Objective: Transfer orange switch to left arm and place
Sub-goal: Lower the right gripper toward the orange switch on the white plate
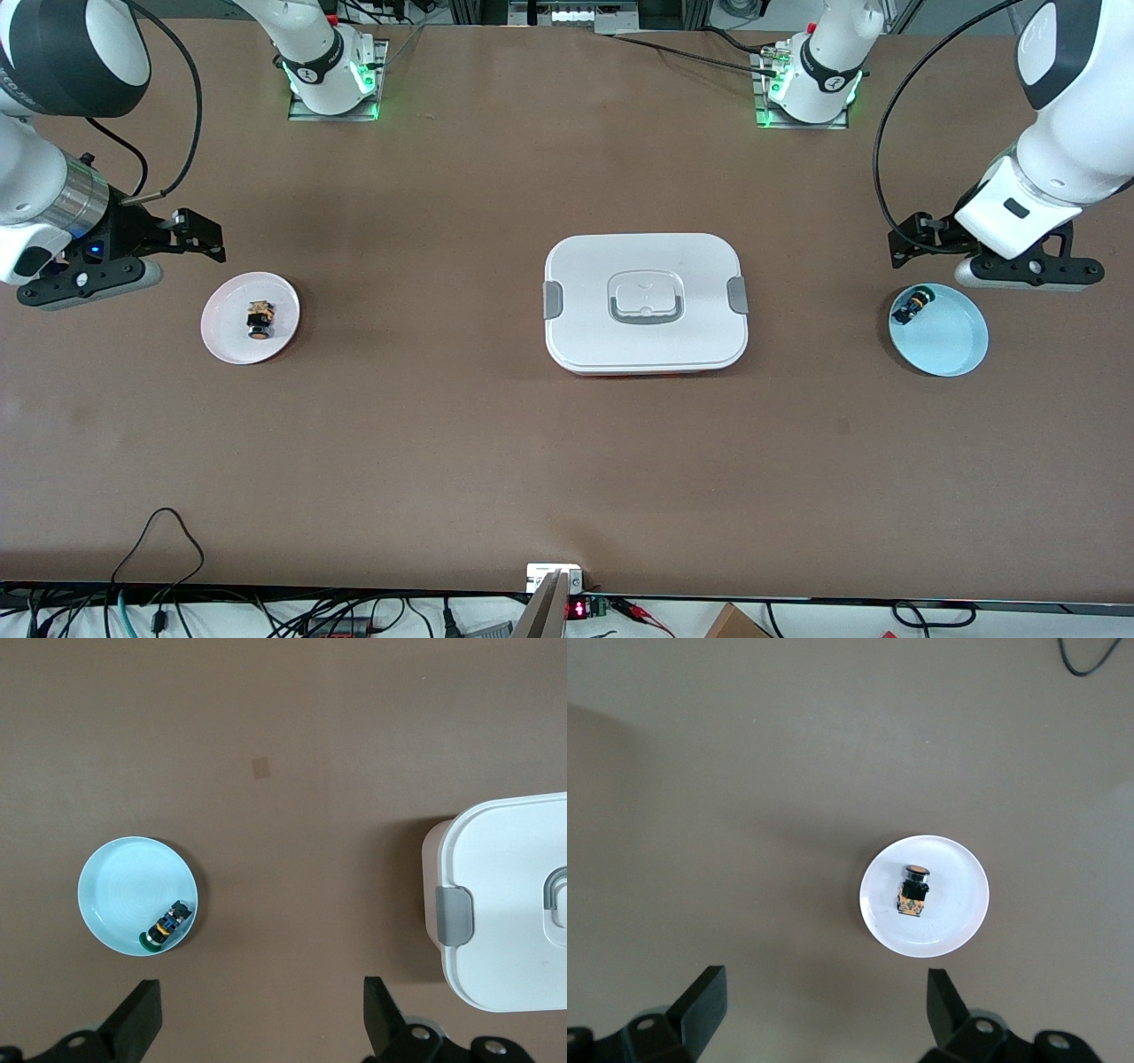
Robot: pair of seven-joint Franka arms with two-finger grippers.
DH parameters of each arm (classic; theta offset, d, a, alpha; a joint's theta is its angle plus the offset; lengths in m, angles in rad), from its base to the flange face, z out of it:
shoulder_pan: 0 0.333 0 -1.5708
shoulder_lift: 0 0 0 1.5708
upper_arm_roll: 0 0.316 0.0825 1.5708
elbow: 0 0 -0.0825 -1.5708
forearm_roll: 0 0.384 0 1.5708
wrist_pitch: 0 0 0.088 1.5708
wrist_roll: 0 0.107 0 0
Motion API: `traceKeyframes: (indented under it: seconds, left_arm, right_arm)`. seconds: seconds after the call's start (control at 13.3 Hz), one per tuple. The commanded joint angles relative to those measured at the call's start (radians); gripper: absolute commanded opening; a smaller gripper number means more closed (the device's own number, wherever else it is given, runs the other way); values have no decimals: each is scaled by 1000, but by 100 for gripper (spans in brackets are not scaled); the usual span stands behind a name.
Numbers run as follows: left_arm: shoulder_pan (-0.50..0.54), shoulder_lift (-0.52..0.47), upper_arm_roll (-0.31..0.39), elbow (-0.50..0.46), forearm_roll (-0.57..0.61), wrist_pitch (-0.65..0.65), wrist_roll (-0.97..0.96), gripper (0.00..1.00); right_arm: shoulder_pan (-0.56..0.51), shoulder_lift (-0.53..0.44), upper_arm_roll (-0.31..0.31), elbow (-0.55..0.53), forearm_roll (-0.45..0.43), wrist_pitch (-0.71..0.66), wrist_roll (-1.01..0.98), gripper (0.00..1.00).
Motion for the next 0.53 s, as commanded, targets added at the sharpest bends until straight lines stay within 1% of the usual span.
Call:
traceKeyframes:
  seconds: [0.0, 0.23, 0.3, 0.45]
  left_arm:
    - [-4, -17, 1, -20, 15, -1, -1, 100]
    - [-4, -14, 1, -2, 8, -36, -2, 100]
    - [-4, -13, 1, 3, 8, -48, -1, 100]
    - [-4, -13, 1, 4, 8, -50, -1, 100]
  right_arm:
    - [-2, -14, -1, -9, 2, -49, -190, 100]
    - [-22, -29, -1, -119, -3, -40, -430, 100]
    - [-30, -31, -1, -155, -4, -11, -482, 100]
    - [-48, -31, -1, -248, -30, 122, -652, 100]
